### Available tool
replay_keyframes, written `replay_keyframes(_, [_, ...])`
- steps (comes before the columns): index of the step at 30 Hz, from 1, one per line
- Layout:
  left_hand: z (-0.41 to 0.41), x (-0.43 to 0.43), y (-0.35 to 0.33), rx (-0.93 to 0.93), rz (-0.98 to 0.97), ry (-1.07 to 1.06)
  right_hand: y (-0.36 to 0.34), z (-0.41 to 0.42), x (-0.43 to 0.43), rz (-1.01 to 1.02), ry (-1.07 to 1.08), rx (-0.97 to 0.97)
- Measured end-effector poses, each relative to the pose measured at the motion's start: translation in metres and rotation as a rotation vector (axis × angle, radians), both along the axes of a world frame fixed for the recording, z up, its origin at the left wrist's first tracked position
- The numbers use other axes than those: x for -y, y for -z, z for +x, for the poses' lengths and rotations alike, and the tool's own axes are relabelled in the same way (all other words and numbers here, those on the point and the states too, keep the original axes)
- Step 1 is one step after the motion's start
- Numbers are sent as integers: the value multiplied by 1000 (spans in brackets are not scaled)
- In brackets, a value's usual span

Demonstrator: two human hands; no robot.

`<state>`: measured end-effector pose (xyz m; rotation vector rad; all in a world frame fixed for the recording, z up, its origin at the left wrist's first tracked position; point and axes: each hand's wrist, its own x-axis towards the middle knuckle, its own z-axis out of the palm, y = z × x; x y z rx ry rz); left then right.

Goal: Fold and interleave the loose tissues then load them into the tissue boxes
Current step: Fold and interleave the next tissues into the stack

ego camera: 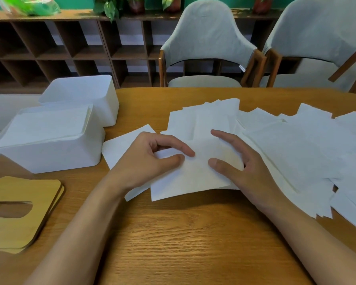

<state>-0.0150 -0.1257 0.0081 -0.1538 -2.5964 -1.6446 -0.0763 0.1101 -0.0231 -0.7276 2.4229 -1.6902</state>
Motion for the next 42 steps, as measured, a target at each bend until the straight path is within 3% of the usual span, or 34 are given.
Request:
replay_keyframes(11, [-4, -5, 5, -76, -202, 39, 2, 7, 8, 62, -101, -8])
replay_keyframes(24, [-5, -10, 6, -140, -125, -108, 2, 9, 6, 13, -145, 50])
replay_keyframes(31, [-9, -21, 18, -187, -179, -163, 5, 7, 4, 11, -107, 22])
replay_keyframes(34, [-12, -20, 20, -188, -97, -254, 7, 4, 3, 0, -82, 25])
replay_keyframes(42, [-10, -29, 18, 38, 255, -346, 6, 1, 5, -110, -36, 77])
